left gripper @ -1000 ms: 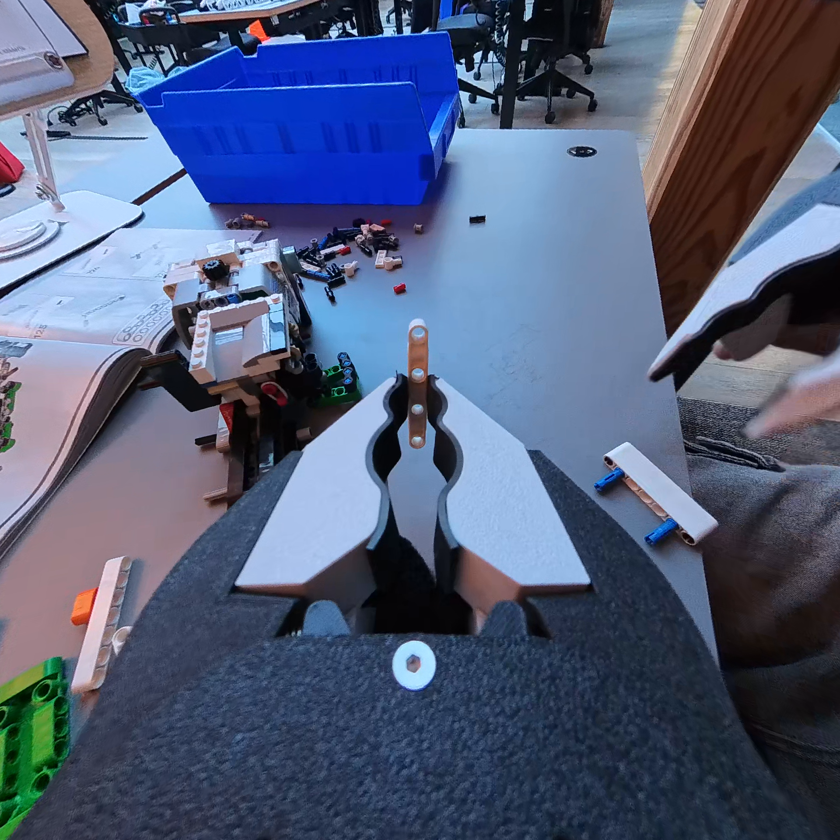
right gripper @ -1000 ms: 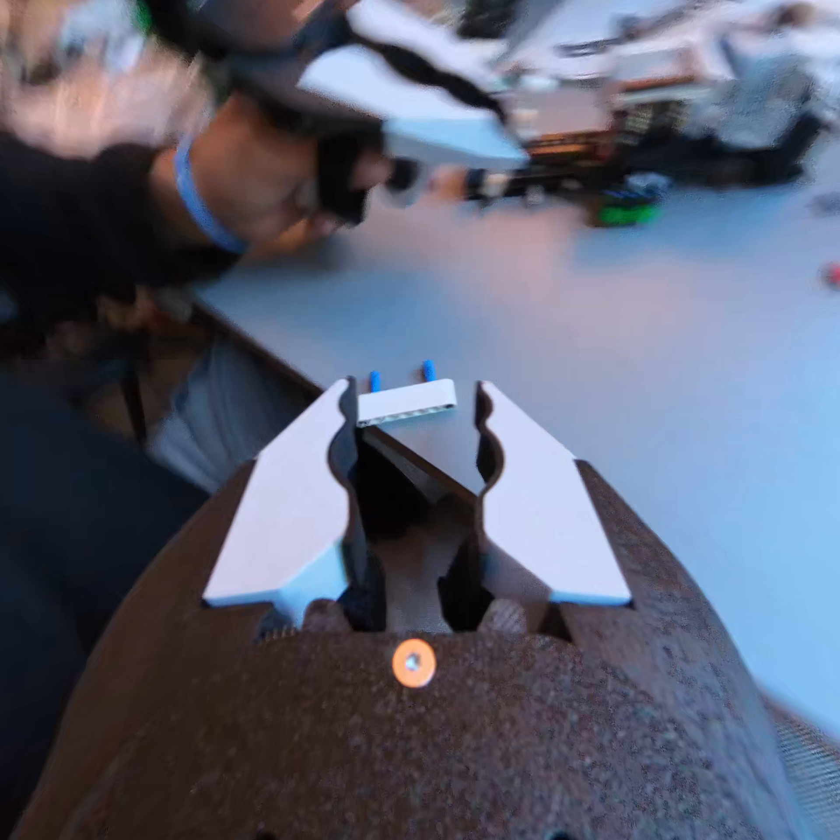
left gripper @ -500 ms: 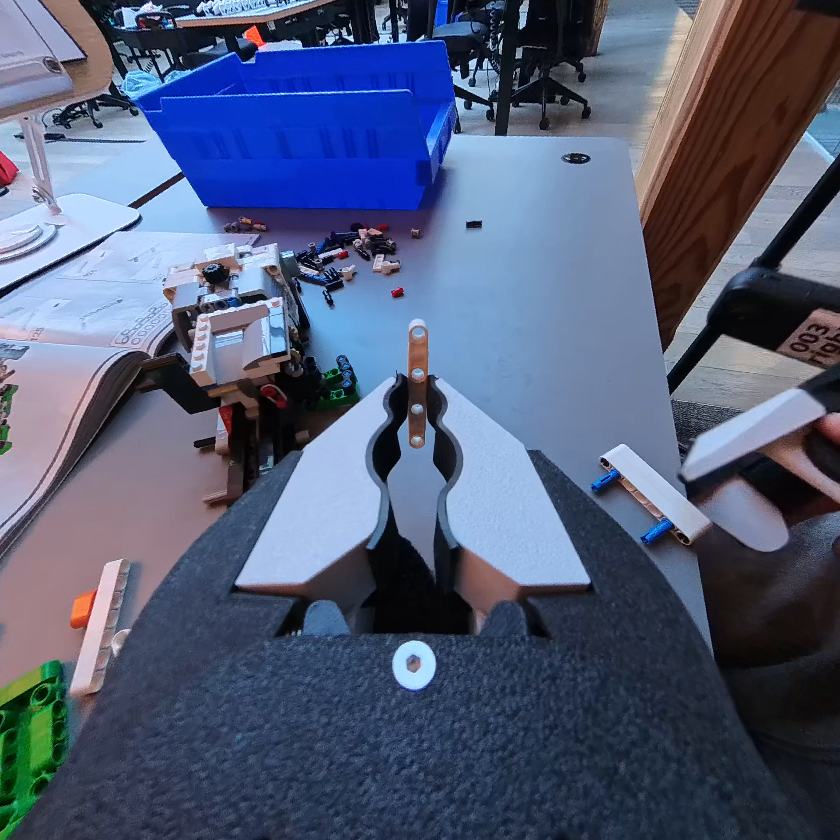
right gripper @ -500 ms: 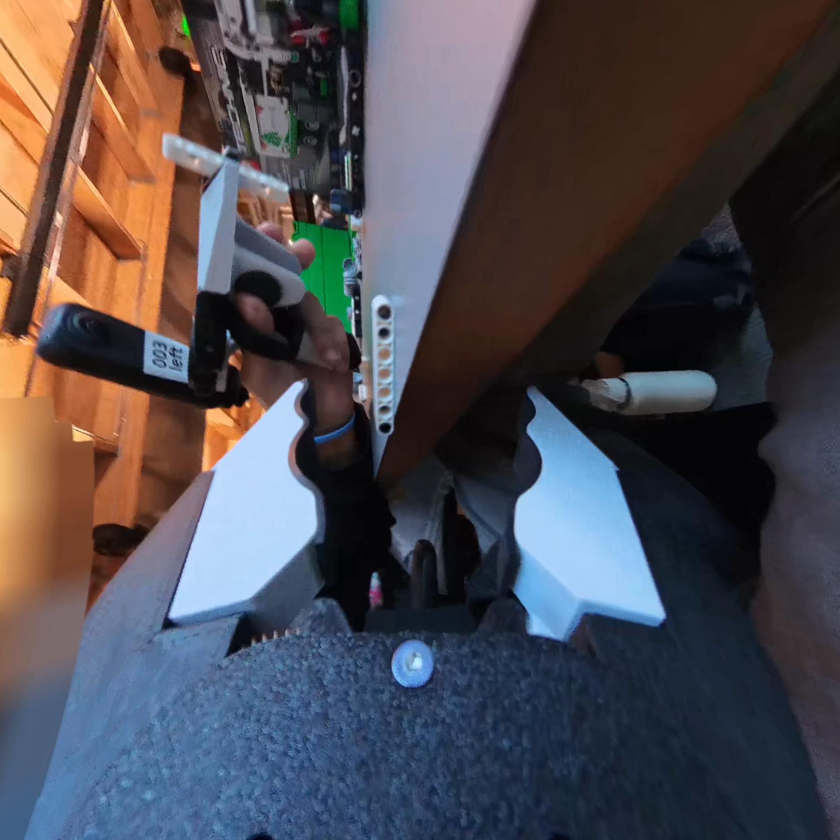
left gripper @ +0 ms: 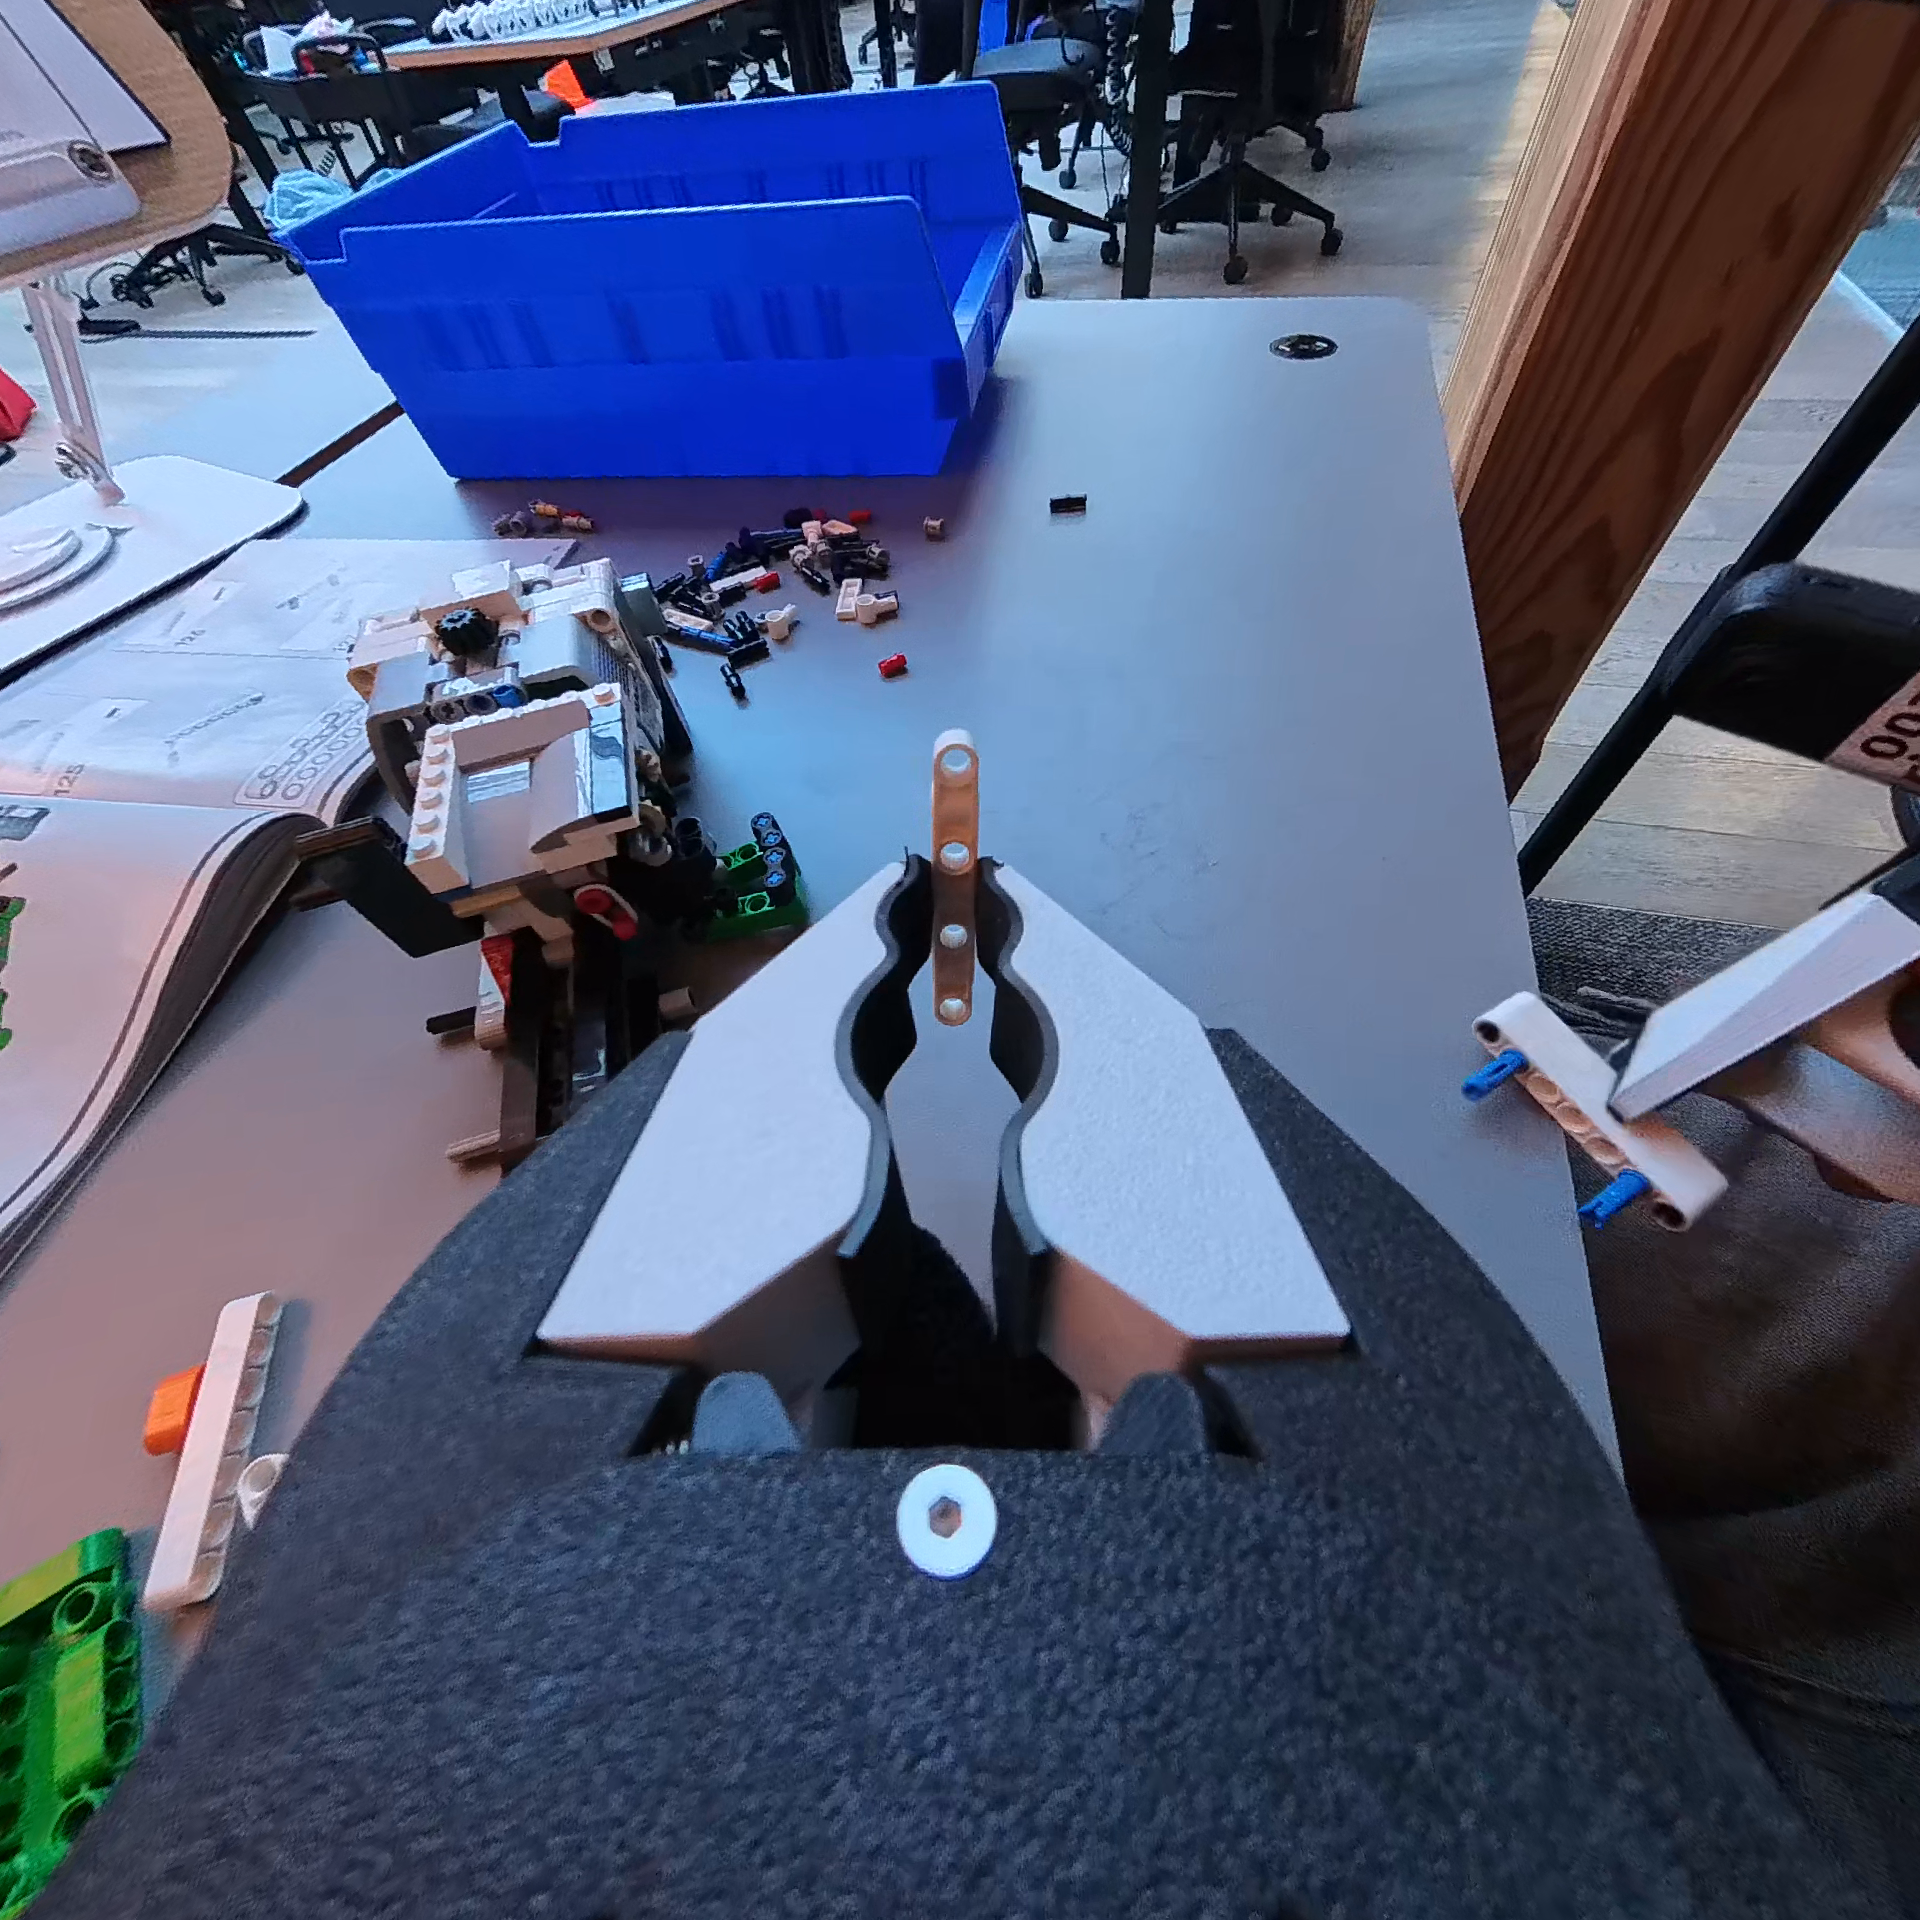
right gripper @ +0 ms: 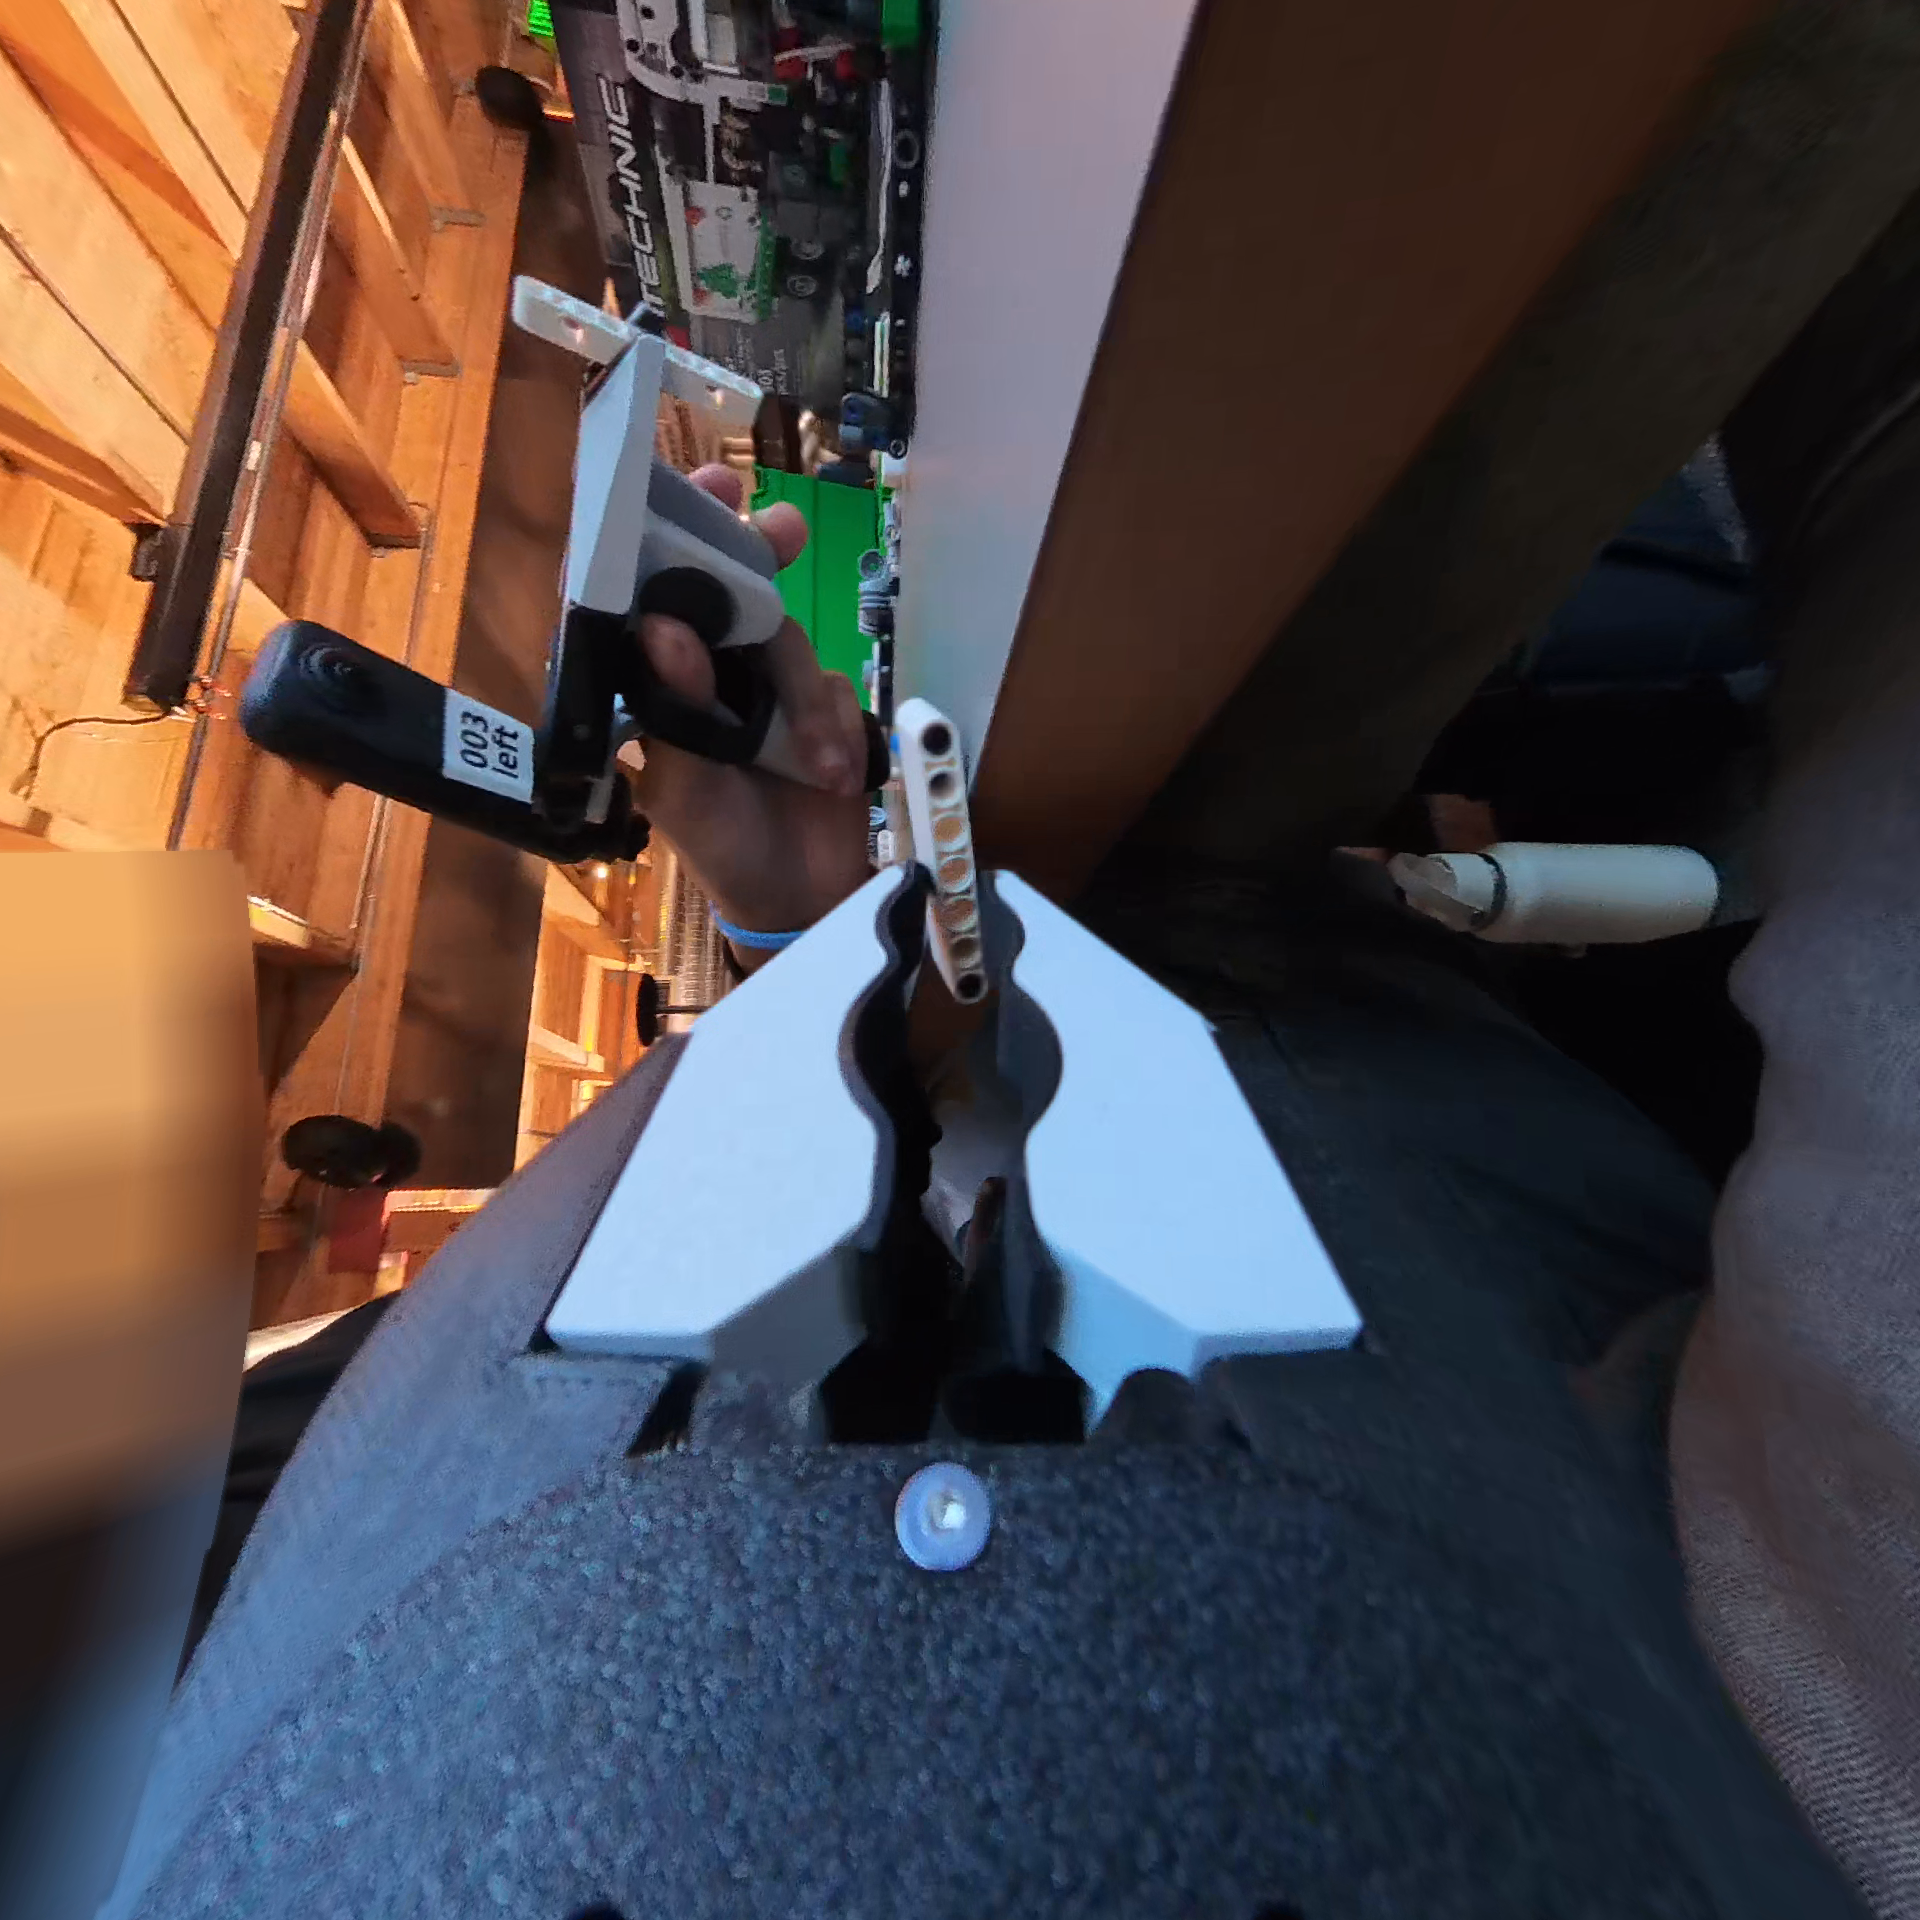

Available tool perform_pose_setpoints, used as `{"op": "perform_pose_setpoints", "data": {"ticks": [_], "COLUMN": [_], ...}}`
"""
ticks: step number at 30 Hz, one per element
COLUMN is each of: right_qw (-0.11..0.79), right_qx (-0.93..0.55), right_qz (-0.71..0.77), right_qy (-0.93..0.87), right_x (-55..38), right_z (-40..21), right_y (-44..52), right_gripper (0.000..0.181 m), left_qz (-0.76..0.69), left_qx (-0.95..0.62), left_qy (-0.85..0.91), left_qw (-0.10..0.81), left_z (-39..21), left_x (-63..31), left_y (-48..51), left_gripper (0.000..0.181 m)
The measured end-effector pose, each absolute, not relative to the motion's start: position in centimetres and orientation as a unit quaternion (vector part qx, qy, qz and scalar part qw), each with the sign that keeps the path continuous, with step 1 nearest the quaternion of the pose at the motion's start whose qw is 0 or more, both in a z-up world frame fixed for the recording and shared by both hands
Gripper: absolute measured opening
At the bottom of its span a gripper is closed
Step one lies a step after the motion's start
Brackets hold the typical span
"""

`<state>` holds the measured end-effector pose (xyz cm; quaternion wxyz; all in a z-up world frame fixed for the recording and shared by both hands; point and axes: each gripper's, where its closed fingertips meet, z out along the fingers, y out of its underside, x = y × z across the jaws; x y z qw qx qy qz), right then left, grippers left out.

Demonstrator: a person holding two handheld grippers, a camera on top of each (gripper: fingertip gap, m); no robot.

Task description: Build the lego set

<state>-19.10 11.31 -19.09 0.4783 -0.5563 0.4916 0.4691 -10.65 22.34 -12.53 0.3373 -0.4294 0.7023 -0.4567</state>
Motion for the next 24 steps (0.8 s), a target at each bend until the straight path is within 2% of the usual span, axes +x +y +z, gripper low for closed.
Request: {"op": "perform_pose_setpoints", "data": {"ticks": [5, 9, 14, 17, 20, 24], "right_qw": [0.502, 0.511, 0.558, 0.531, 0.54, 0.551], "right_qx": [-0.518, -0.534, -0.715, -0.826, -0.836, -0.828], "right_qz": [0.513, 0.488, 0.275, 0.087, 0.034, 0.055], "right_qy": [0.466, 0.464, 0.319, 0.168, 0.089, 0.084], "right_x": [-19.8, -19.9, -17.9, -15.0, -13.2, -12.0], "right_z": [-18.2, -17.8, -14.5, -13.0, -10.5, -10.6], "right_y": [11.3, 10.8, 11.4, 12.1, 14.0, 16.8], "right_gripper": [0.006, 0.006, 0.007, 0.007, 0.007, 0.007], "left_qz": [-0.456, -0.456, -0.463, -0.497, -0.523, -0.538], "left_qx": [-0.425, -0.423, -0.419, -0.395, -0.368, -0.382], "left_qy": [0.706, 0.707, 0.707, 0.71, 0.718, 0.705], "left_qw": [0.337, 0.337, 0.331, 0.306, 0.276, 0.261], "left_z": [-12.6, -12.7, -12.6, -11.9, -11.6, -11.3], "left_x": [-10.7, -10.7, -10.8, -11.4, -12.2, -12.1], "left_y": [22.1, 22.0, 21.7, 20.2, 18.6, 18.7], "left_gripper": [0.006, 0.006, 0.006, 0.007, 0.007, 0.007]}}
